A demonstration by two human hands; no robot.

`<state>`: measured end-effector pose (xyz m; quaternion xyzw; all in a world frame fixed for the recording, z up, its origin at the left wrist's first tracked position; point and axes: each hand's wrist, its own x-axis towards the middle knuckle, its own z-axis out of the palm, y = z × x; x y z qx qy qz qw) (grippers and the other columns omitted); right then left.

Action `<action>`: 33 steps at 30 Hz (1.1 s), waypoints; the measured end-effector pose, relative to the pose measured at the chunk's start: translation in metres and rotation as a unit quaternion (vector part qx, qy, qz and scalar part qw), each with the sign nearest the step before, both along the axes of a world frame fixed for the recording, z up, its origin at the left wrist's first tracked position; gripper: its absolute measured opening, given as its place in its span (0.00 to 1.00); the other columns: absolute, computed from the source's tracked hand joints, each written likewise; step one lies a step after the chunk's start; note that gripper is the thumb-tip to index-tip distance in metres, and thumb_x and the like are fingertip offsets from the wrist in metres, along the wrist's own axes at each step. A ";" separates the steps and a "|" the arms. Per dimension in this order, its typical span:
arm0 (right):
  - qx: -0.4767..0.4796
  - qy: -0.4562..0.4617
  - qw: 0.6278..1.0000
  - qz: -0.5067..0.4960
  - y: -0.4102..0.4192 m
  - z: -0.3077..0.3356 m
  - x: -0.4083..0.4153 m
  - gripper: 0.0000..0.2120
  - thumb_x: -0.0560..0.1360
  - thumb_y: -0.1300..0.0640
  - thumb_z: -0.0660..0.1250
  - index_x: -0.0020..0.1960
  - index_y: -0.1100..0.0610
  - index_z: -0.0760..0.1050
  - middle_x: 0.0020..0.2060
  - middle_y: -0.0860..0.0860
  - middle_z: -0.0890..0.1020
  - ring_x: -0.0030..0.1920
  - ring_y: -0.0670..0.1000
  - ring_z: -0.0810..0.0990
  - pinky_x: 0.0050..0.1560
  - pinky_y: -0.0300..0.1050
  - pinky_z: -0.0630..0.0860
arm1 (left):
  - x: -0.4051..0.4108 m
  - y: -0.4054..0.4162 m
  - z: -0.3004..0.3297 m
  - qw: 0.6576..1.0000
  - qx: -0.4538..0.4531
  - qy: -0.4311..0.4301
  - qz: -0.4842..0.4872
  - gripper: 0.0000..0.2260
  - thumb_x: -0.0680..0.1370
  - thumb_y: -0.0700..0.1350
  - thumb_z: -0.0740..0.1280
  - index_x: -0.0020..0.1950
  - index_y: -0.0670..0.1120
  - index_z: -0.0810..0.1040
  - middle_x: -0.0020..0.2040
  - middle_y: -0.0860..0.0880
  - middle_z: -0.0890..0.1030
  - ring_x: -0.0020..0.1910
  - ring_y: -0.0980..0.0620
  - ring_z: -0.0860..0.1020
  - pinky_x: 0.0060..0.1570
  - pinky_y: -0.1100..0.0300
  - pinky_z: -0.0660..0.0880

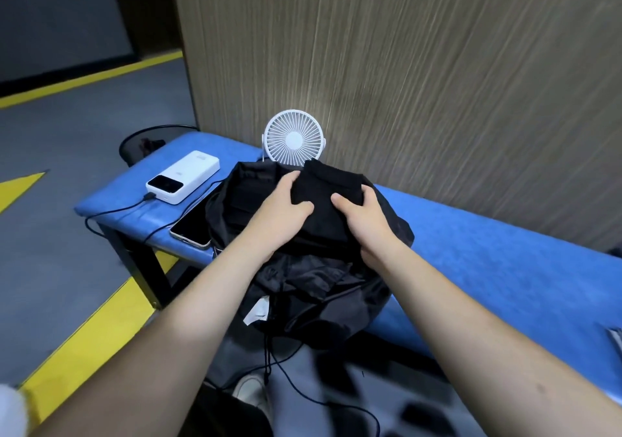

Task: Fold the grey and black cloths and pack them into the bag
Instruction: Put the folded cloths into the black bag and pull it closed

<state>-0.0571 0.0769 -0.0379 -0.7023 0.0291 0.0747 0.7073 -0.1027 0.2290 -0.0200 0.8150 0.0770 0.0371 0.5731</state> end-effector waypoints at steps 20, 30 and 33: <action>-0.413 -0.048 0.897 0.152 -0.020 0.010 0.010 0.29 0.78 0.38 0.60 0.70 0.58 0.69 0.67 0.55 0.77 0.66 0.56 0.75 0.61 0.48 0.71 | 0.009 -0.043 -0.018 0.833 0.531 -0.147 -0.051 0.28 0.78 0.42 0.61 0.79 0.46 0.61 0.81 0.50 0.58 0.82 0.49 0.49 0.79 0.50 0.41; -0.357 -0.078 0.925 0.106 -0.028 0.000 0.013 0.18 0.81 0.48 0.55 0.67 0.55 0.70 0.62 0.51 0.78 0.61 0.51 0.75 0.60 0.47 0.70 | 0.021 -0.048 -0.023 0.861 0.495 -0.069 -0.090 0.29 0.79 0.45 0.60 0.80 0.48 0.58 0.76 0.49 0.67 0.77 0.50 0.62 0.78 0.50 0.52; -0.332 -0.122 0.931 0.086 -0.028 -0.004 0.013 0.17 0.81 0.53 0.58 0.68 0.56 0.70 0.64 0.50 0.77 0.62 0.48 0.74 0.59 0.40 0.66 | 0.022 -0.049 -0.023 0.857 0.502 -0.061 -0.103 0.27 0.80 0.48 0.58 0.80 0.49 0.59 0.76 0.49 0.67 0.76 0.50 0.62 0.78 0.50 0.51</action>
